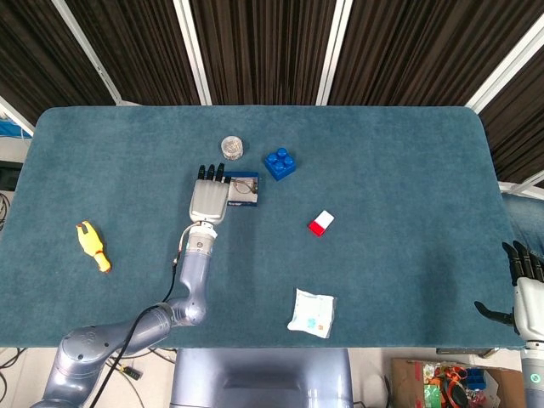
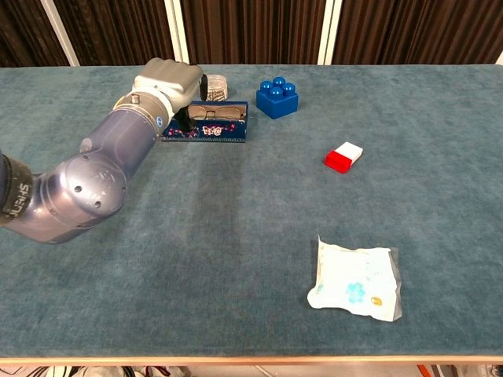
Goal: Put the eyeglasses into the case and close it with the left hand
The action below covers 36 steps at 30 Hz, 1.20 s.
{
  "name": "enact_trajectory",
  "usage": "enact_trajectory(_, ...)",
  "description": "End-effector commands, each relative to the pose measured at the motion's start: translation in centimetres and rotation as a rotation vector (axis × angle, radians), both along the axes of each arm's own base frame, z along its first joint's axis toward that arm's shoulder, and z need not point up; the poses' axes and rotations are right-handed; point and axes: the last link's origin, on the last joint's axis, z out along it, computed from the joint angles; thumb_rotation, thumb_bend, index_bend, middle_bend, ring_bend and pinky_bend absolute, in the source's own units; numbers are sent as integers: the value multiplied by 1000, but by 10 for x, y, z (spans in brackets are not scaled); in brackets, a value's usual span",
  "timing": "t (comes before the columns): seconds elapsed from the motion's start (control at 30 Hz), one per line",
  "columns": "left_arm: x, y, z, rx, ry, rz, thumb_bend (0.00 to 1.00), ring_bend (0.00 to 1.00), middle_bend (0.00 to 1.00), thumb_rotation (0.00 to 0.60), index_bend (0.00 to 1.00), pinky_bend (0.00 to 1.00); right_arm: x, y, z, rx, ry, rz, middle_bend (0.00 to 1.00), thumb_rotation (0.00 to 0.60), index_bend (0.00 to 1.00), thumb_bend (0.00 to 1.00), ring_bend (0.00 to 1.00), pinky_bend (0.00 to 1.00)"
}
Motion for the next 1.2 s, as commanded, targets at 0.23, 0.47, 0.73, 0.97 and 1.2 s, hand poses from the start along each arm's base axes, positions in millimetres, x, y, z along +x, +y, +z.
enact_trajectory(0.23, -7, 1, -7, -23, -13, 30, 380, 84, 92, 600, 382, 118, -1, 0, 1, -1, -7, -8, 0, 600, 77, 116, 87, 225)
enact_trajectory(0.47, -11, -1, -8, -28, -19, 31, 380, 84, 92, 600, 418, 115, 0, 0, 0, 0, -6, -8, 0, 600, 77, 117, 86, 225)
enact_trajectory(0.73, -11, -2, -6, -25, -12, 17, 380, 84, 92, 600, 490, 110, -1, 0, 0, 5, -8, -13, 0, 600, 77, 117, 87, 225)
enact_trajectory(0.97, -12, -2, -6, -19, -1, 16, 380, 84, 95, 600, 515, 109, -1, 0, 0, 7, -6, -18, 0, 600, 77, 117, 87, 225)
enact_trajectory(1.2, -13, -2, -7, -23, 0, 22, 383, 84, 100, 600, 547, 106, -1, 0, 0, 7, -8, -23, 0, 600, 77, 117, 87, 225)
